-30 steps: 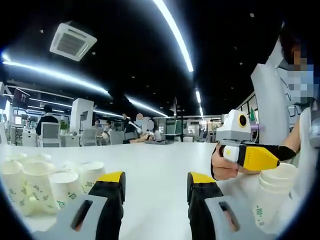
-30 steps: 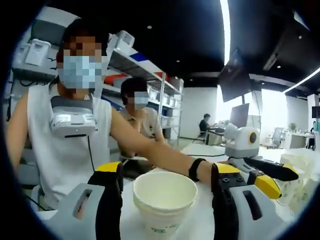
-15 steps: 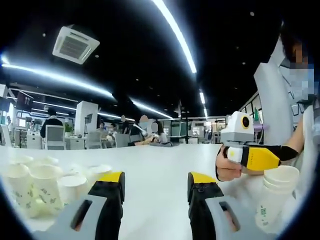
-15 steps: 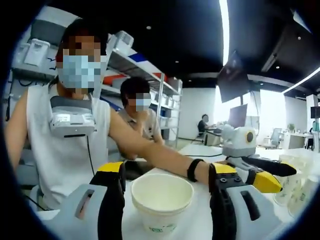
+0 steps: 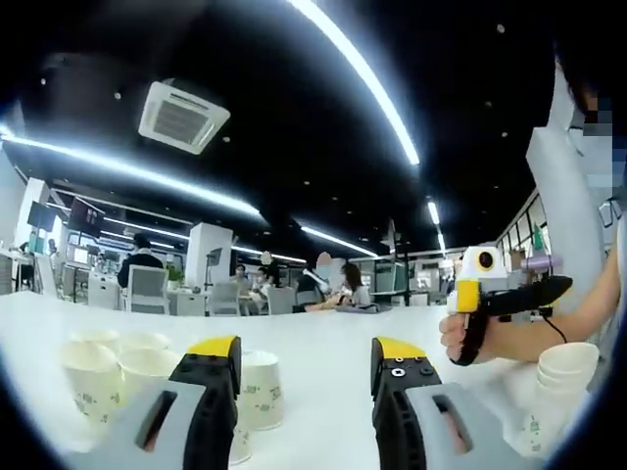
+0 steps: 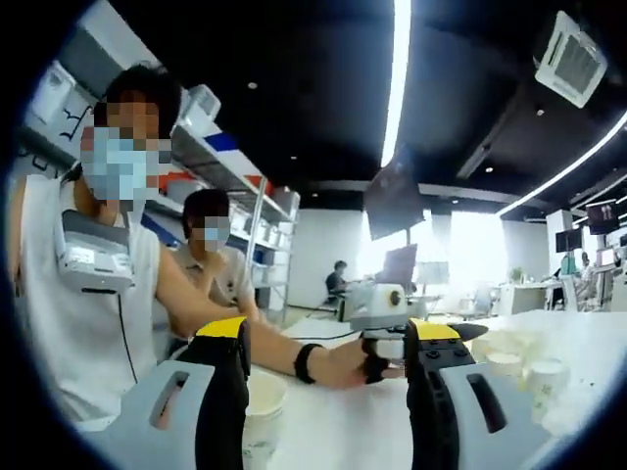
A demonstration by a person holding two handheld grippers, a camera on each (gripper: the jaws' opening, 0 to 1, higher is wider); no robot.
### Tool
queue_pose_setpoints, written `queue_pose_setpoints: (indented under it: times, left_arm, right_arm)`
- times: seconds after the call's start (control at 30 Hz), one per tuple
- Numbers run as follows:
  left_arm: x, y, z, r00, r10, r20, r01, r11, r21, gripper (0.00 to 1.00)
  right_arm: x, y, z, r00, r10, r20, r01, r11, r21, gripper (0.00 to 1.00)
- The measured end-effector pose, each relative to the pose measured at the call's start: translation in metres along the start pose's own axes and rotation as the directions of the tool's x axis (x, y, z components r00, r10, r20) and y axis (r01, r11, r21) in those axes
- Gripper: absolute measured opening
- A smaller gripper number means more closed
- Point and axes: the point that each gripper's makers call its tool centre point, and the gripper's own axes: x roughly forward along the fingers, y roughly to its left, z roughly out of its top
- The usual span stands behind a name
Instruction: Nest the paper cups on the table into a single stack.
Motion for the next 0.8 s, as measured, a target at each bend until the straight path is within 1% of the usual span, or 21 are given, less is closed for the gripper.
queue_pose_setpoints:
  times: [0.03,0.07,0.1,0.13,0.17,0.2,0.23,0.27,0.3,0.37,0.4,0.43,0.47,0.5,0.57,0.6,0.67,0.7,0.73,0.77,0.8]
  left_arm:
    - [-0.001,0.001,0.0,1.0,0.004,0.003,-0.004,1.0,-0.002,0.58]
    - [-0.001,0.004,0.001,1.0,0.005,0.005,-0.005,1.0,-0.006,0.58]
    - [-0.001,0.006,0.003,1.0,0.003,0.016,-0.003,1.0,-0.012,0.58]
    - [-0.002,0.006,0.004,1.0,0.001,0.023,0.0,1.0,-0.029,0.58]
    - [-0.002,0.006,0.005,1.0,-0.001,0.03,0.003,0.999,-0.047,0.58]
    - [-0.004,0.009,0.007,0.999,0.005,0.041,-0.003,0.999,-0.044,0.59]
    - [-0.004,0.009,0.008,0.999,0.008,0.046,-0.006,0.999,-0.04,0.6]
    - [-0.006,0.009,0.014,0.997,0.011,0.075,-0.01,1.0,-0.015,0.6]
    - [-0.008,0.008,0.016,0.997,0.013,0.077,-0.013,1.0,-0.012,0.6]
    - [-0.009,0.009,0.018,0.997,0.017,0.072,-0.015,1.0,-0.02,0.64]
    - [-0.008,0.01,0.015,0.999,0.01,0.053,-0.007,0.999,-0.051,0.65]
    - [-0.008,0.011,0.016,0.998,0.009,0.064,-0.006,0.999,-0.045,0.67]
    - [-0.009,0.01,0.016,0.997,0.01,0.074,-0.008,0.999,-0.038,0.66]
    - [-0.009,0.01,0.015,0.997,0.012,0.075,-0.01,0.999,-0.03,0.66]
    - [-0.009,0.013,0.015,0.998,0.009,0.069,-0.007,1.0,-0.026,0.66]
    - [-0.009,0.012,0.015,0.998,0.006,0.07,-0.004,1.0,-0.025,0.65]
    - [-0.009,0.008,0.016,0.997,-0.008,0.074,0.01,1.0,-0.026,0.58]
    - [-0.01,0.005,0.016,0.997,-0.013,0.077,0.014,1.0,-0.014,0.55]
    - [-0.01,0.005,0.017,0.997,-0.013,0.082,0.013,1.0,-0.002,0.56]
    - [-0.009,0.006,0.018,0.996,-0.012,0.087,0.011,1.0,0.006,0.56]
    - [-0.009,0.008,0.017,0.996,-0.009,0.083,0.008,1.0,0.004,0.56]
  right_arm:
    - [-0.002,-0.006,0.001,1.0,-0.025,0.003,0.025,1.0,-0.012,0.67]
    - [-0.006,-0.015,-0.002,0.998,-0.064,-0.012,0.064,0.998,-0.019,0.67]
    - [-0.01,-0.026,-0.01,0.992,-0.11,-0.055,0.108,0.993,-0.039,0.67]
    - [-0.011,-0.029,-0.012,0.991,-0.119,-0.065,0.116,0.992,-0.047,0.67]
    - [-0.018,-0.045,-0.027,0.979,-0.165,-0.12,0.156,0.984,-0.084,0.67]
    - [-0.021,-0.056,-0.036,0.968,-0.195,-0.16,0.184,0.98,-0.08,0.67]
    - [-0.023,-0.06,-0.039,0.963,-0.206,-0.172,0.195,0.978,-0.08,0.67]
    - [-0.028,-0.08,-0.042,0.952,-0.253,-0.172,0.246,0.967,-0.06,0.67]
    - [-0.03,-0.089,-0.043,0.944,-0.281,-0.174,0.277,0.96,-0.044,0.67]
    - [-0.035,-0.107,-0.044,0.922,-0.339,-0.185,0.336,0.941,-0.045,0.67]
    - [-0.039,-0.121,-0.046,0.901,-0.386,-0.199,0.379,0.922,-0.072,0.66]
    - [-0.041,-0.13,-0.047,0.885,-0.418,-0.205,0.41,0.909,-0.08,0.64]
    - [-0.042,-0.137,-0.047,0.875,-0.438,-0.206,0.431,0.899,-0.081,0.63]
    - [-0.042,-0.144,-0.05,0.862,-0.46,-0.215,0.454,0.887,-0.08,0.61]
    - [-0.037,-0.154,-0.059,0.843,-0.477,-0.248,0.466,0.879,-0.107,0.59]
    - [-0.035,-0.159,-0.065,0.831,-0.487,-0.268,0.473,0.873,-0.119,0.58]
    - [-0.029,-0.168,-0.075,0.818,-0.496,-0.292,0.48,0.867,-0.13,0.56]
    - [-0.03,-0.181,-0.082,0.799,-0.515,-0.311,0.5,0.856,-0.132,0.55]
    - [-0.031,-0.187,-0.086,0.785,-0.531,-0.319,0.517,0.845,-0.136,0.55]
    - [-0.029,-0.204,-0.091,0.775,-0.551,-0.309,0.548,0.83,-0.105,0.54]
    - [-0.028,-0.21,-0.093,0.768,-0.566,-0.3,0.57,0.817,-0.082,0.54]
